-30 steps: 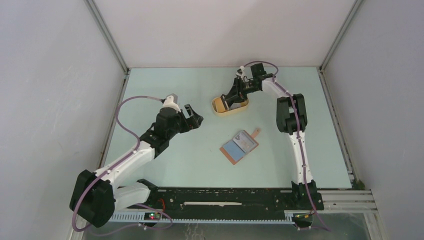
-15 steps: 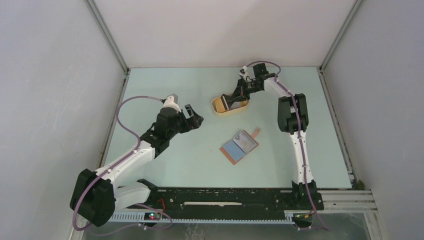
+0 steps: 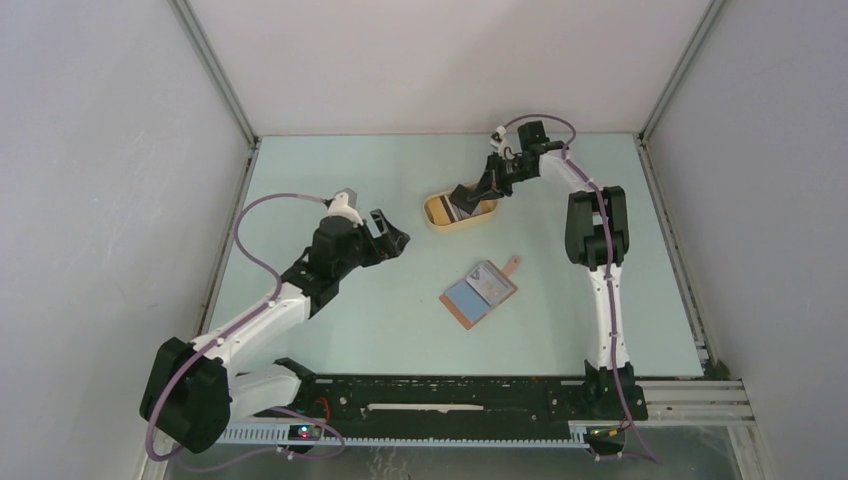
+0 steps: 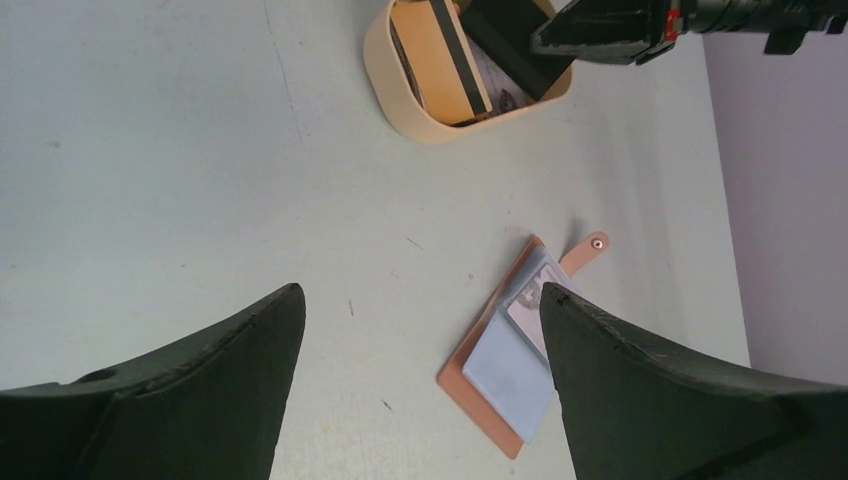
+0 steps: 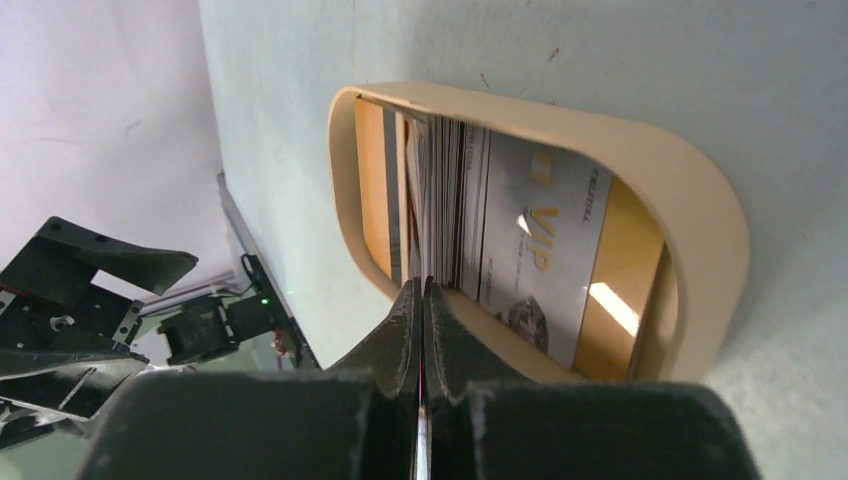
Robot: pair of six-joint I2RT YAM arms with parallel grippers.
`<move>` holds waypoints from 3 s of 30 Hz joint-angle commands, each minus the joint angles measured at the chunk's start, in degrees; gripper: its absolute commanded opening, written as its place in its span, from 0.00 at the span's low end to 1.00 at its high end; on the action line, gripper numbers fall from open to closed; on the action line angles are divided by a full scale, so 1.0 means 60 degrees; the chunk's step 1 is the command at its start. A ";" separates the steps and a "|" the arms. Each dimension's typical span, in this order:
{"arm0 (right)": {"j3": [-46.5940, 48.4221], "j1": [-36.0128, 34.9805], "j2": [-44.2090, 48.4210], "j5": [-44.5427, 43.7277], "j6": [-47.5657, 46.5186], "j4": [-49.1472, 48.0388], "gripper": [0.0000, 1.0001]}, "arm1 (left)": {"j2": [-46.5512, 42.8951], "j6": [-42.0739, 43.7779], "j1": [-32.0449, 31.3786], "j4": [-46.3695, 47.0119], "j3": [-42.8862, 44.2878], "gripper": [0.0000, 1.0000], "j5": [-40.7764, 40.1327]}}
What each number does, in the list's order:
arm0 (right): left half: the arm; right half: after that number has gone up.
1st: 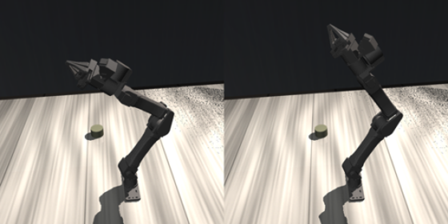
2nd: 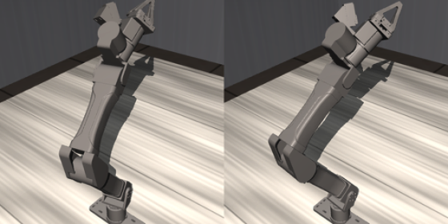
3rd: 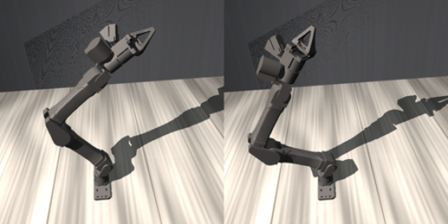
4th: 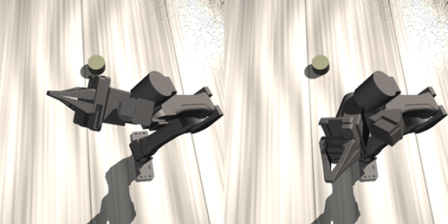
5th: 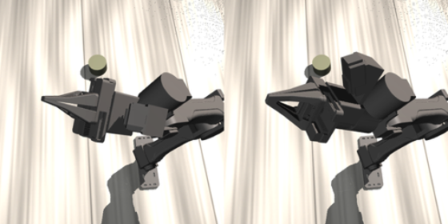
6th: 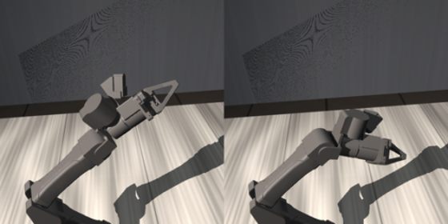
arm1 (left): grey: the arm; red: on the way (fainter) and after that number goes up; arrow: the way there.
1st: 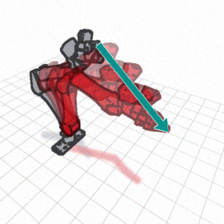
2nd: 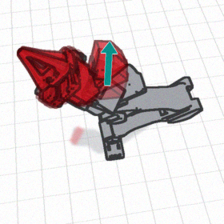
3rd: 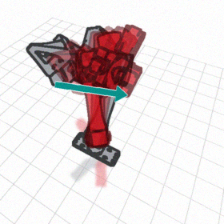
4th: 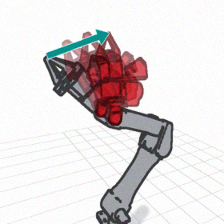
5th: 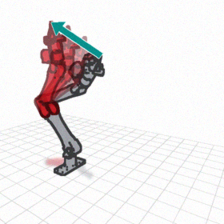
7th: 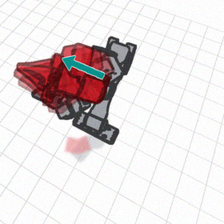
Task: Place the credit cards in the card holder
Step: Pick up the credit card from the storage box, then insert the credit card into the card holder.
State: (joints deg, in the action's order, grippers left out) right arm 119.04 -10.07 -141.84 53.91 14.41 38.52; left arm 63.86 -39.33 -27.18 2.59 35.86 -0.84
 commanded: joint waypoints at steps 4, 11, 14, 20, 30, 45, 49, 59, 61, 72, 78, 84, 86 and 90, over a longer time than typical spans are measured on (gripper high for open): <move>-0.0749 0.0339 0.2127 -0.1018 -0.1282 0.0206 0.00 | -0.0074 -0.0604 0.0062 0.1681 -0.0722 0.90 0.1099; -0.2981 0.0468 0.4291 -0.0035 -0.2382 0.0008 0.00 | 0.0225 -0.2071 -0.0145 0.3750 -0.1603 0.82 0.1847; -0.4536 0.0475 0.5351 0.0793 -0.3070 -0.0111 0.00 | 0.0649 -0.2711 -0.0463 0.4580 -0.1947 0.75 0.1986; -0.7987 0.0341 0.7103 0.1971 -0.3555 -0.0433 0.00 | 0.2027 -0.3756 -0.1598 0.5696 -0.2109 0.55 0.2219; -1.1244 -0.0201 0.8565 -0.0700 -0.2446 -0.2661 0.00 | 0.3774 -0.4770 -0.3149 0.6380 -0.1911 0.29 0.2077; -1.0702 -0.0314 0.7122 -0.0893 -0.2720 -0.2496 0.00 | 0.6067 -0.5556 -0.3102 0.5968 -0.1166 0.12 0.3014; -1.0700 -0.0329 0.7025 -0.0881 -0.2768 -0.2447 0.00 | 0.6177 -0.5598 -0.3056 0.5701 -0.1135 0.11 0.3052; -1.0547 -0.0588 0.6568 -0.0620 -0.2973 -0.2176 0.00 | 0.6214 -0.5634 -0.3026 0.5578 -0.1195 0.08 0.3079; -1.0511 -0.0640 0.6510 -0.0593 -0.2987 -0.2125 0.00 | 0.6224 -0.5638 -0.3023 0.5574 -0.1187 0.08 0.3092; -1.0480 -0.0959 0.6512 -0.0969 -0.2588 -0.2402 0.00 | 0.6356 -0.5647 -0.3028 0.5600 -0.1126 0.08 0.3193; -1.0491 -0.1363 0.6582 -0.1390 -0.2462 -0.2479 0.05 | 0.6436 -0.5731 -0.3028 0.5741 -0.1142 0.08 0.3232; -1.0383 -0.1545 0.6828 -0.1881 -0.2846 -0.2144 0.15 | 0.6444 -0.5778 -0.2983 0.5847 -0.1199 0.08 0.3253; -1.0256 -0.1543 0.6856 -0.2035 -0.3032 -0.1940 0.18 | 0.6503 -0.5793 -0.2985 0.5893 -0.1193 0.08 0.3282; -1.0104 -0.1595 0.7012 -0.2370 -0.3382 -0.1673 0.24 | 0.6539 -0.5808 -0.2981 0.5939 -0.1185 0.07 0.3326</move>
State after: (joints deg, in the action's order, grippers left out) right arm 56.45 -18.87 -102.30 43.57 -2.33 26.39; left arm 101.54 -74.22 -44.97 39.57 27.57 19.33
